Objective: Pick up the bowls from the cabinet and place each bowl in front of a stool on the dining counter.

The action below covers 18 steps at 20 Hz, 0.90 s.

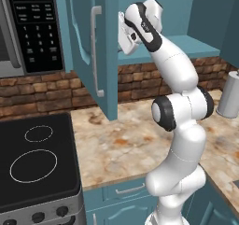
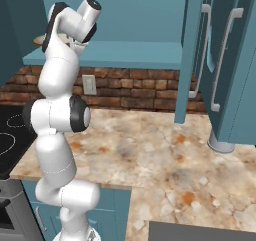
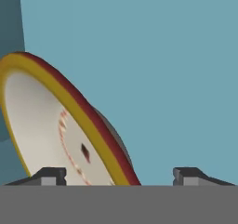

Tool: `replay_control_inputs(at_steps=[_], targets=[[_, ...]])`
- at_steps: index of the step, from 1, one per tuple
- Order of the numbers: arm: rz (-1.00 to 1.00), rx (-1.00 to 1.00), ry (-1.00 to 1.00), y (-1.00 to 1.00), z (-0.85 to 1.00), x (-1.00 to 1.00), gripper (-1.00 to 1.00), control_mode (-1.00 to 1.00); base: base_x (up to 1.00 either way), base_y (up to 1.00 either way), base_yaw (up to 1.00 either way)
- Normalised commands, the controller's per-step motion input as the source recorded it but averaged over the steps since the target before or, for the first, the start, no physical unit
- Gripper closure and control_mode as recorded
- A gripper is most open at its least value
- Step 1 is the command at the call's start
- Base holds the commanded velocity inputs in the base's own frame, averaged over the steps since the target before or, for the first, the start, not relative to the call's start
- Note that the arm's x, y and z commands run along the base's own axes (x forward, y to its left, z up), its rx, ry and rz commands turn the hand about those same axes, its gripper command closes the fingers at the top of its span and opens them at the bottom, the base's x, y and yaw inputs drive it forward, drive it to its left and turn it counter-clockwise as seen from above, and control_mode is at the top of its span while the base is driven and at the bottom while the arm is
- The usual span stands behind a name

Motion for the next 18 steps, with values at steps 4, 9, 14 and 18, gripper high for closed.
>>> replay_control_inputs(at_steps=[4, 9, 14, 18], targets=[[0.00, 0.00, 0.00, 0.00, 0.00, 0.00, 1.00, -1.00, 0.00, 0.00, 0.00], [0.00, 0.00, 0.00, 0.00, 0.00, 0.00, 1.00, -1.00, 0.00, 0.00, 0.00], [0.00, 0.00, 0.00, 0.00, -0.01, 0.00, 1.00, -1.00, 0.00, 0.00, 0.00], [-0.10, 0.00, -0.02, 0.00, -0.05, 0.00, 1.00, -1.00, 0.00, 0.00, 0.00]])
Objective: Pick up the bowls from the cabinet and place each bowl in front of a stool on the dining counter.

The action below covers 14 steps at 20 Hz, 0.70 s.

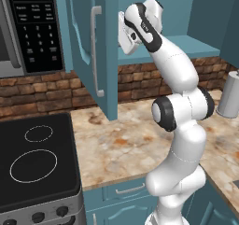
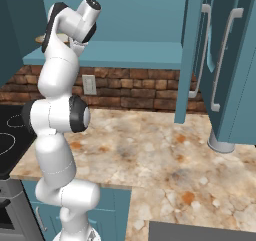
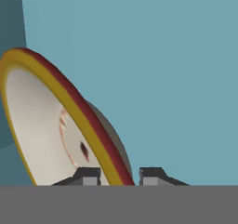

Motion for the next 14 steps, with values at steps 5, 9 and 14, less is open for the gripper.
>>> replay_control_inputs(at_steps=[5, 9, 14], targets=[[-0.17, 0.08, 0.00, -0.04, -0.13, 0.00, 1.00, -1.00, 0.00, 0.00, 0.00], [-0.17, 0.12, 0.00, -0.09, -0.09, 0.00, 1.00, -1.00, 0.00, 0.00, 0.00], [-0.18, 0.09, 0.00, -0.17, -0.02, -0.09, 1.00, -1.00, 0.00, 0.00, 0.00]])
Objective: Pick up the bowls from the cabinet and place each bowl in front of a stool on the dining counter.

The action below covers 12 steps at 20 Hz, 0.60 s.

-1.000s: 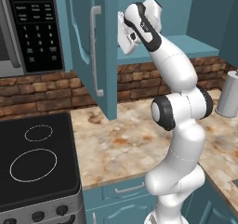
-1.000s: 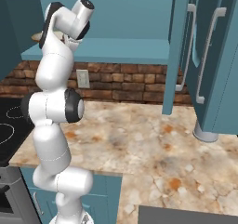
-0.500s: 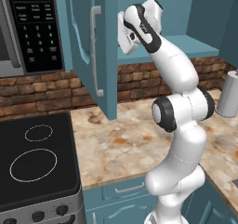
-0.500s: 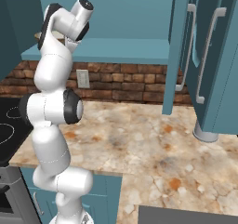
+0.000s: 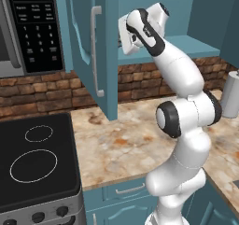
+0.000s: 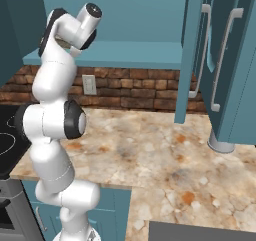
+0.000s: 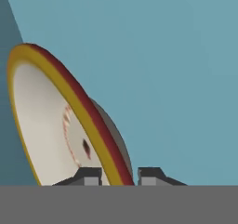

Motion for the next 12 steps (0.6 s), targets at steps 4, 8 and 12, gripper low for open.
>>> replay_control_inputs(at_steps=[4, 8, 12], targets=[[-0.21, 0.00, 0.00, -0.38, 0.00, -0.61, 1.00, -1.00, 0.00, 0.00, 0.00], [-0.20, 0.00, 0.00, -0.43, 0.00, -1.00, 1.00, -1.00, 0.00, 0.00, 0.00], [-0.21, 0.00, 0.00, -0.39, 0.00, -1.00, 1.00, -1.00, 0.00, 0.00, 0.00]])
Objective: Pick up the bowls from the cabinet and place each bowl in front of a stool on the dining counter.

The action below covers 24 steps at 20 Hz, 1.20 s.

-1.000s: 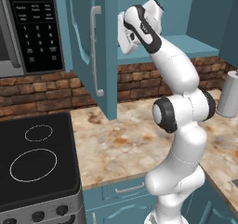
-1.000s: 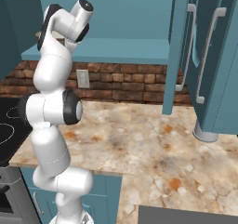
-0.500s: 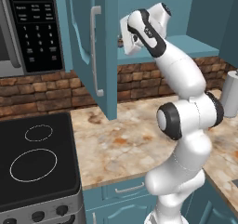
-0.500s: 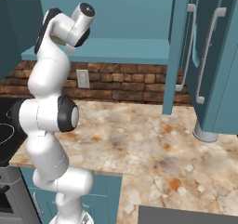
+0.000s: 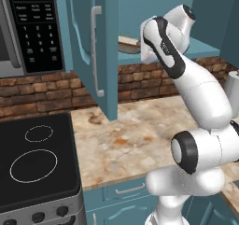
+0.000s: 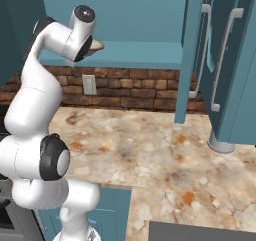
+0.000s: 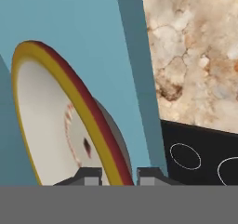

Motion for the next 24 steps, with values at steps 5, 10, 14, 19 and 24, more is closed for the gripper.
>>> replay_control_inputs(at_steps=[5, 10, 14, 19, 24], targets=[[-0.22, 0.00, 0.00, -0.31, 0.00, -1.00, 1.00, -1.00, 0.00, 0.00, 0.00], [-0.15, 0.00, 0.00, -0.09, 0.00, -1.00, 1.00, -1.00, 0.00, 0.00, 0.00], [-0.01, -0.05, 0.00, 0.00, 0.00, -1.00, 1.00, -1.00, 0.00, 0.00, 0.00], [0.00, -0.05, 0.02, 0.00, 0.00, -1.00, 1.00, -1.00, 0.00, 0.00, 0.00], [0.00, -0.09, 0.07, 0.00, 0.00, -1.00, 1.00, -1.00, 0.00, 0.00, 0.00]])
